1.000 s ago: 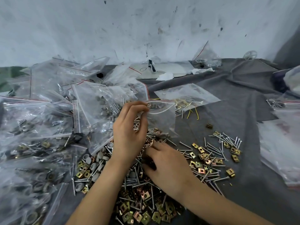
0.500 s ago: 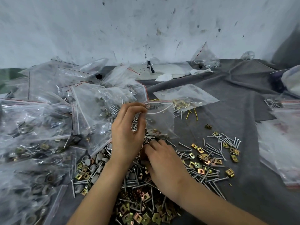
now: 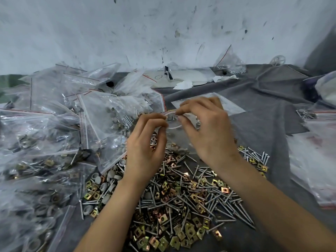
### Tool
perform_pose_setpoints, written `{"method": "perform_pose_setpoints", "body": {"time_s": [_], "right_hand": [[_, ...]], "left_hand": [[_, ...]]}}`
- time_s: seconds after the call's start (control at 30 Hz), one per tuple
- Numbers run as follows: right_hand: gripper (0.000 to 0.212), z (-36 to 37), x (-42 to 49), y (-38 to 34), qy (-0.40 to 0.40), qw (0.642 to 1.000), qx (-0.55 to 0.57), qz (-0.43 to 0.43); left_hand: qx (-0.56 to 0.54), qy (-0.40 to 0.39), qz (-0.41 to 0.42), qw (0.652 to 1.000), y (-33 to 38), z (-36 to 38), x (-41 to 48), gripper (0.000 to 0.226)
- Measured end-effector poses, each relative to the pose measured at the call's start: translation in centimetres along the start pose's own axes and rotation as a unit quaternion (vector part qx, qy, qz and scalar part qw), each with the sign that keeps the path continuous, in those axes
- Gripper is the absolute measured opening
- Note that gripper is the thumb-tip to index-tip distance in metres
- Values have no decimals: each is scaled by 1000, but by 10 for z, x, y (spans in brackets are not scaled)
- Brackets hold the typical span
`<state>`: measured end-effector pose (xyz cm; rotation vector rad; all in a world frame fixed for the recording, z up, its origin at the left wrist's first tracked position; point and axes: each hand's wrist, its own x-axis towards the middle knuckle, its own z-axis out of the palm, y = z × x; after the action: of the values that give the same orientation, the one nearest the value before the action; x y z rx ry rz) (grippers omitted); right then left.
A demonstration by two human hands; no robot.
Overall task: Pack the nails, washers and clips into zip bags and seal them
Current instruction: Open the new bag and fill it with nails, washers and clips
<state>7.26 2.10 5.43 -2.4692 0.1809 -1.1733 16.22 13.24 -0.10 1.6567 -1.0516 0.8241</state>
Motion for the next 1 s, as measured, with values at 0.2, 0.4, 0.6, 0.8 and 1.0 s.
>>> {"method": "perform_pose_setpoints", "body": {"time_s": [0.2, 0.4, 0.6, 0.8, 1.0], "right_hand": [[10, 19, -45, -11, -2, 997, 54, -59], [4, 40, -61, -13, -171, 978, 120, 27], [20, 62, -69, -15, -300, 953, 28, -22], [27, 58, -66, -20, -309, 949, -47, -35], [32, 56, -65, -22, -323, 943, -55, -62]], "left_hand": [[-9, 1, -12, 1000, -2, -2, 2, 13], [29, 23, -28, 999, -11, -4, 4, 11], [33, 24, -19, 999, -14, -4, 4, 8], [24, 24, -24, 999, -15, -5, 3, 10], [18, 26, -29, 999, -18, -6, 4, 9]]}}
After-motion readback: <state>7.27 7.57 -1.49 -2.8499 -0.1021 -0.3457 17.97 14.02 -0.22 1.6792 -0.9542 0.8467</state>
